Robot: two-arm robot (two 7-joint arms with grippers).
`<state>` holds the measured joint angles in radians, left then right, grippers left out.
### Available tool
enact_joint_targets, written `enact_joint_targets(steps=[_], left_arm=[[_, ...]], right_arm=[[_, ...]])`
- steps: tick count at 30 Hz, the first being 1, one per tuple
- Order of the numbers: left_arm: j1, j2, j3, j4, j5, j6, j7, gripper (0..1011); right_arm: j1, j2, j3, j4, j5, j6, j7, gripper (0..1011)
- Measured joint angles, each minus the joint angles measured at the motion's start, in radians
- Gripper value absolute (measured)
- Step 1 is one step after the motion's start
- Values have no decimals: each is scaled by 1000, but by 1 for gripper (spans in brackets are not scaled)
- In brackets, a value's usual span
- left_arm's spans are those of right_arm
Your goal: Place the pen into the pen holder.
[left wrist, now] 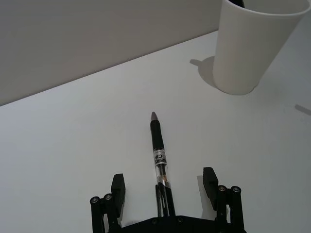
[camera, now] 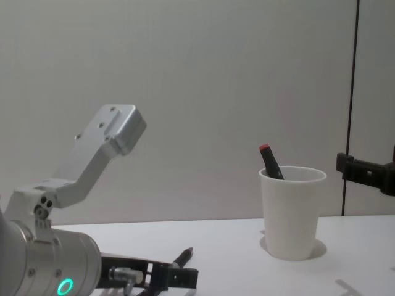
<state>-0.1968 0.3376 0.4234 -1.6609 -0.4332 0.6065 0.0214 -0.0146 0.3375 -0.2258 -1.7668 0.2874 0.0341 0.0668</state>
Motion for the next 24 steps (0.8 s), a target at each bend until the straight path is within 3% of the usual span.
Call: enact_joint_targets(steps=[24], left_arm=[[-5,-5,16,6,94,0,-64,1001]], right_arm=[[0,0,0,0,0,0,0,1001]])
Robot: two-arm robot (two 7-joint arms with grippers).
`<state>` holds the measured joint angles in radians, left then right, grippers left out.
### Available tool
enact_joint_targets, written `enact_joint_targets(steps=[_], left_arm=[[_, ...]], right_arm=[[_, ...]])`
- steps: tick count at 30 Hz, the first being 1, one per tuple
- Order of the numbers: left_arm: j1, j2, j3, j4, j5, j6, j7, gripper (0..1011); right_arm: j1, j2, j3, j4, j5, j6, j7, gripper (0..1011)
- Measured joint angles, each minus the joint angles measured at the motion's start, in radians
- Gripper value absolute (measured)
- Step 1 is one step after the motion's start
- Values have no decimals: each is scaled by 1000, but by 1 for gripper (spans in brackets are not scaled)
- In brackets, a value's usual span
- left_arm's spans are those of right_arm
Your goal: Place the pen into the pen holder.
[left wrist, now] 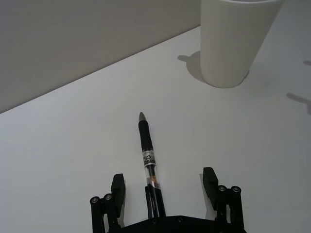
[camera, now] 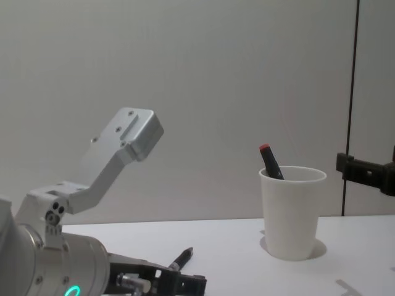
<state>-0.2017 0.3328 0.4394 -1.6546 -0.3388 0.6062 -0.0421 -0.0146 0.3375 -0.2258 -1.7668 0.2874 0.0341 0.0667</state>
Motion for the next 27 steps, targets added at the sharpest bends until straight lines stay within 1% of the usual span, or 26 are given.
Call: enact_joint_targets(steps=[27], left_arm=[[-11,-14,-1,17,51,14,-5,1001]], right_arm=[[0,0,0,0,0,0,0,1001]])
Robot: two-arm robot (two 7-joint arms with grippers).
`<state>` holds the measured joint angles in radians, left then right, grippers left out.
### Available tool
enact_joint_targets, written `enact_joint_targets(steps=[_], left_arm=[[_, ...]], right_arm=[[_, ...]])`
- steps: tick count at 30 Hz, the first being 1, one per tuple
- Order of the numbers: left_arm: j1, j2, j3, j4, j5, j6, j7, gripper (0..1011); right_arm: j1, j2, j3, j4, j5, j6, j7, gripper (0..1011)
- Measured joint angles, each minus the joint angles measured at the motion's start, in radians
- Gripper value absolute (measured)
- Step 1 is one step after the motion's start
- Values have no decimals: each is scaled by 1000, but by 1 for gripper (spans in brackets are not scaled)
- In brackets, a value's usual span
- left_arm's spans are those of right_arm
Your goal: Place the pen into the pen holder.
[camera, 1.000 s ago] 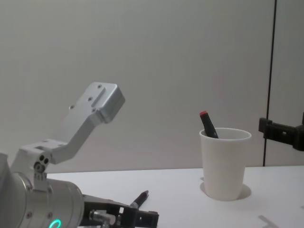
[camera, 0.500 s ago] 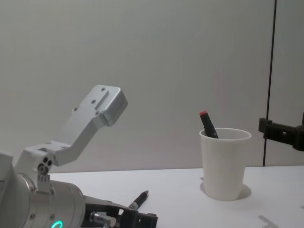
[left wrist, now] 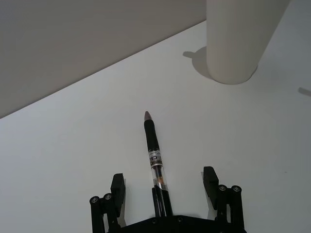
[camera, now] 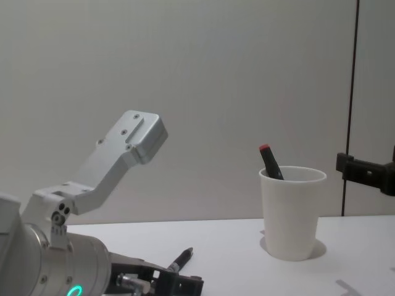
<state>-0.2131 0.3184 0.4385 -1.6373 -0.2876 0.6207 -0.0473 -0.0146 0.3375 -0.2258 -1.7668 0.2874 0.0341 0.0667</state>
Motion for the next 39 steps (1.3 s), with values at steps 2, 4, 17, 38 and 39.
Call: enact_joint_targets(steps=[2,4,17,38,39], left_arm=[[0,0,0,0,1,0,-1,995],[-1,-1,0,1,3,1,-1,963],[-2,-2,0,3,10,3,-3,596],[-2,-2,-1,4,13,6,-3,138],[-2,-2,-1,4,13,6,-3,138]], right_arm=[[0,0,0,0,0,0,0,1002],[0,0,0,0,0,0,0,1001],[0,0,0,0,0,0,0,1001],[0,0,0,0,0,0,0,1001],[0,0,0,0,0,0,0,1002]])
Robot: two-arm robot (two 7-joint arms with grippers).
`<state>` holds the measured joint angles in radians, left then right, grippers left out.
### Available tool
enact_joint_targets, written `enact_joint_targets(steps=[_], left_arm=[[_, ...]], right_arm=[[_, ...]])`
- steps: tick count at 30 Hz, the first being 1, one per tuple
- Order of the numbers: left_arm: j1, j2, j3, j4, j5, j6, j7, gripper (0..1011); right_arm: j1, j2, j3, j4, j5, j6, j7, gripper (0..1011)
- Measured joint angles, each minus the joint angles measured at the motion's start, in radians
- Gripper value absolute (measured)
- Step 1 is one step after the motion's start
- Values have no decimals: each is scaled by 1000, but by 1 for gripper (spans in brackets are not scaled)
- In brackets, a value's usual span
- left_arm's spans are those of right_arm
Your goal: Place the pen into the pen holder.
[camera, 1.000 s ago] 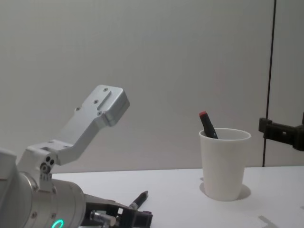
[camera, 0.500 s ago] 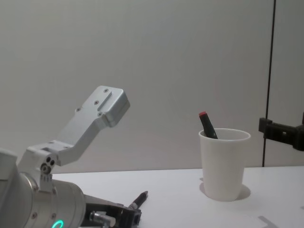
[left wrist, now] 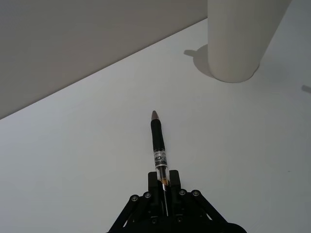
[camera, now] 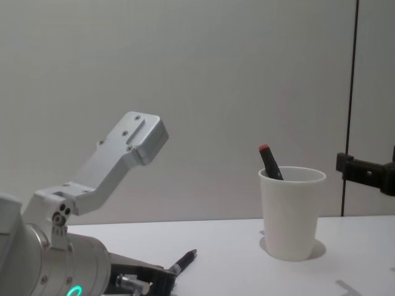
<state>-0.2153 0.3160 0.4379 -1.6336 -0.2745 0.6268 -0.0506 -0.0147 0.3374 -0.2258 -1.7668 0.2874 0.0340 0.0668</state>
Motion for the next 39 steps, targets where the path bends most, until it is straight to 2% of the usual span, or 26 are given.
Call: enact_joint_targets(steps=[6,13,21,22,27,30,31,33,39], left_arm=[[0,-1,0,0,0,-2,0,138],[6,-2,-7,-1,-14,-44,22,136],[16,-1,-25,-10,-43,-148,63,138],[16,-1,-25,-10,-43,-148,63,136],[24,2,-39,-19,-67,-238,83,138],[28,3,-46,-23,-80,-283,87,136],[28,3,-46,-23,-80,-283,87,136],[32,5,-54,-28,-94,-335,87,138],[37,9,-65,-33,-125,-426,63,138]], right_arm=[[0,0,0,0,0,0,0,1002],[0,0,0,0,0,0,0,1001],[0,0,0,0,0,0,0,1001],[0,0,0,0,0,0,0,1002],[0,0,0,0,0,0,0,1001],[0,0,0,0,0,0,0,1001],[0,0,0,0,0,0,0,1001],[0,0,0,0,0,0,0,1001],[0,0,0,0,0,0,0,1002]])
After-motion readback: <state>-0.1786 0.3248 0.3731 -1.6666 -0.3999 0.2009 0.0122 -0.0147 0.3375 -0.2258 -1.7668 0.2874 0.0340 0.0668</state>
